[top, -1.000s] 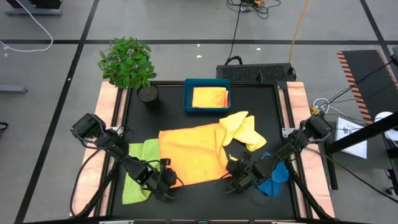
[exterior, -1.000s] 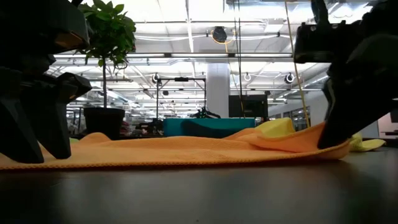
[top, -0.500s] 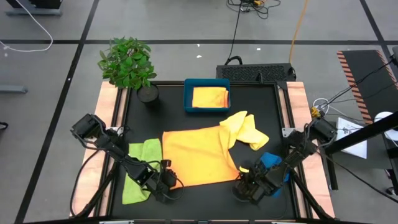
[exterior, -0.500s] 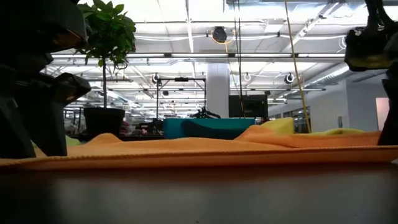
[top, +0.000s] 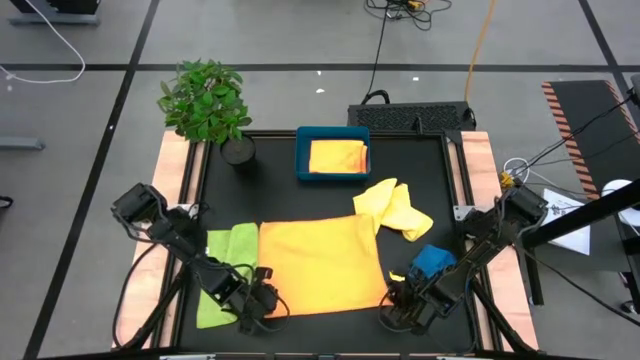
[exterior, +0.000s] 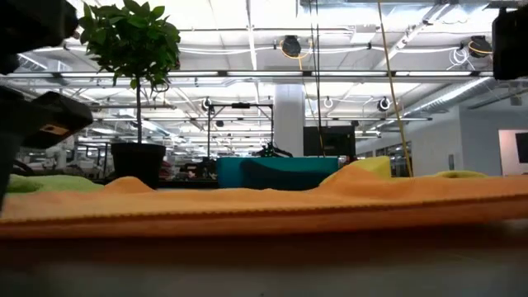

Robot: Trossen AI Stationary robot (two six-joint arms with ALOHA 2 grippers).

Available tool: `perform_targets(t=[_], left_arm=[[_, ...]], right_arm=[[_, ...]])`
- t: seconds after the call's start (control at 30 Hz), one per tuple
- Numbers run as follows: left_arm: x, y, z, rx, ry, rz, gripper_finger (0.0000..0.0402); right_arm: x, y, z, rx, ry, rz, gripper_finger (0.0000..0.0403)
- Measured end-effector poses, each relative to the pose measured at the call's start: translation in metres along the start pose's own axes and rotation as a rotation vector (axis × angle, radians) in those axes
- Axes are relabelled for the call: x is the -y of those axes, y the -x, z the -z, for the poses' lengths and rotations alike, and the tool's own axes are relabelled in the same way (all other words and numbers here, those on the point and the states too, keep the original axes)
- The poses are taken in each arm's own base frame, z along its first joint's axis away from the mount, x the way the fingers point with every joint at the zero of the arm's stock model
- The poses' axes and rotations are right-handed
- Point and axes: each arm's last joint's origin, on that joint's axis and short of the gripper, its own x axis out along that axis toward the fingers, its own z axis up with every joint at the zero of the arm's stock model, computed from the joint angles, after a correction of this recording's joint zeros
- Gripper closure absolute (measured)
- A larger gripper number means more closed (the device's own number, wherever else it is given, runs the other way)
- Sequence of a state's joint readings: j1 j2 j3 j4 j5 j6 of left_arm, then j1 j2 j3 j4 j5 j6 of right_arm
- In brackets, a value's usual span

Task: Fold microfiber towels
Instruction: Fold the orange microfiber towel

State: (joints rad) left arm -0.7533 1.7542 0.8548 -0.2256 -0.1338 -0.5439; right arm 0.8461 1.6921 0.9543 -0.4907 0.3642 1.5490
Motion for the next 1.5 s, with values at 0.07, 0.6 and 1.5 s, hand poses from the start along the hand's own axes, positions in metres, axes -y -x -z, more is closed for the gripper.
perform_targets(t=[0.07,0.6,1.5], left_arm=[[0.002,0.001,0.001,0.0,-0.018,0.006,0.025],[0.003,0.05,-0.009,0.13,-0.087,0.038,0.025],[0.073,0.102,-0.005,0.153,-0.142,-0.046,0.0336]], right_arm=[[0.0,0.005,-0.001,0.004,0.014,-0.013,0.0393],[-0.001,0.019,-0.007,0.008,0.196,-0.064,0.0393],[-0.029,0.018,-0.035,0.173,0.573,-0.307,0.0393]])
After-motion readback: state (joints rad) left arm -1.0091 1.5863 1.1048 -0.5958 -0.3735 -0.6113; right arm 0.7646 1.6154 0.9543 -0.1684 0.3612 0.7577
